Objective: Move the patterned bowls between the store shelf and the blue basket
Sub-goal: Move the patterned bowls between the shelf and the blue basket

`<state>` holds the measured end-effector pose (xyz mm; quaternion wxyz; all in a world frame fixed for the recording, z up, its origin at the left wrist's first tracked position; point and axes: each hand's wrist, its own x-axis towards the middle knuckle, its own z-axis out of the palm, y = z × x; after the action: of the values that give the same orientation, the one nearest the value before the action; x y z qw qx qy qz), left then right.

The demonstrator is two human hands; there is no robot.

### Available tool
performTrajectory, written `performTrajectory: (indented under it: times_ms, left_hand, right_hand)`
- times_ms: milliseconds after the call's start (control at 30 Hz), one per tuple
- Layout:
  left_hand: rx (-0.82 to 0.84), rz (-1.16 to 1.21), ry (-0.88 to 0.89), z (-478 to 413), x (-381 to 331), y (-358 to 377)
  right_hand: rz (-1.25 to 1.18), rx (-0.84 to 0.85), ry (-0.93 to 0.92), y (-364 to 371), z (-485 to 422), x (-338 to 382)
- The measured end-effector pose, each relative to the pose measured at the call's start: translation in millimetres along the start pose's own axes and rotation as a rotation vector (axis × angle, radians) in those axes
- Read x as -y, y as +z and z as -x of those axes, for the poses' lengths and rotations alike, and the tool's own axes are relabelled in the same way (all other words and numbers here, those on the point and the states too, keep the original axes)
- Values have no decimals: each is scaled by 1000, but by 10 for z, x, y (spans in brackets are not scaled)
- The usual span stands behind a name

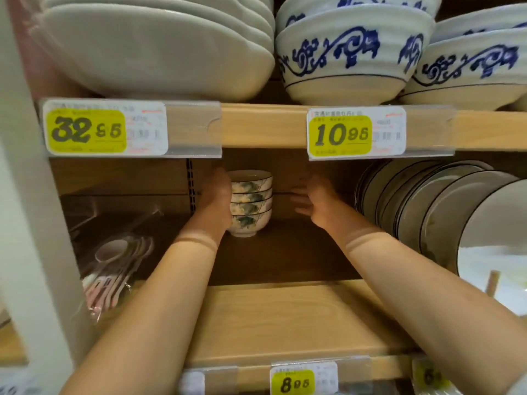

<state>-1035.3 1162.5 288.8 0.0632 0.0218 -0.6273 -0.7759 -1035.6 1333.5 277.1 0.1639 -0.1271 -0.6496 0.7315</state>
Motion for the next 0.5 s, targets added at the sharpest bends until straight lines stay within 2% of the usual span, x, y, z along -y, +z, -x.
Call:
performTrajectory:
  times_ms: [100,267,367,500]
  left_hand:
    - [54,30,-8,367,0,-76]
    - [128,56,-122,1031,67,-207]
    - [99,19,8,1475,232,-380]
    - [69,1,56,2056,347,-621]
  right_hand:
    - [-37,61,23,-141,327,-24]
    - [-176,137,112,-369,939,-110]
    - [-318,187,89,-554,1338,-190]
    - [-311,285,108,-830,1837,-283]
